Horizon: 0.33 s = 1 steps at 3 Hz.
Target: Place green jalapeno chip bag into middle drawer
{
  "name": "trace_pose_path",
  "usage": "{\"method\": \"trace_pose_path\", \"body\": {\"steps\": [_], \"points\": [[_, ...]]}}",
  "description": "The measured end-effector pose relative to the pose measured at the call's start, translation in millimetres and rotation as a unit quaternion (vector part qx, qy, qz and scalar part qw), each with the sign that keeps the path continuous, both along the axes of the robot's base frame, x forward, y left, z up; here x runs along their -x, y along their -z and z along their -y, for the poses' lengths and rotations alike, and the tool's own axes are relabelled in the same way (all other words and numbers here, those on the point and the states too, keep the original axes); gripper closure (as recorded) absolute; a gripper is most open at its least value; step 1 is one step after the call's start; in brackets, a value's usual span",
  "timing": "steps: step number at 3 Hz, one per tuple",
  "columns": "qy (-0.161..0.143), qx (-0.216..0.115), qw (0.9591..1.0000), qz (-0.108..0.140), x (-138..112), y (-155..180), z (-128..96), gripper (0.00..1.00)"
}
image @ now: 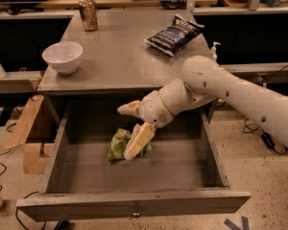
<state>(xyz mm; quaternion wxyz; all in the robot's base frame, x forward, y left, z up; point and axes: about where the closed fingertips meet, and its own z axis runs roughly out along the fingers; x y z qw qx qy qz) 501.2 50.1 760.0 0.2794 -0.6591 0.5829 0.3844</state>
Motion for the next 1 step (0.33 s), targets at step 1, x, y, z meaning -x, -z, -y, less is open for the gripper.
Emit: {"method": "trace_pose_path", "body": {"steps": [1], "points": [[0.000,0.000,1.0000,0.000,0.0,0.0,0.0,0.00]]}}
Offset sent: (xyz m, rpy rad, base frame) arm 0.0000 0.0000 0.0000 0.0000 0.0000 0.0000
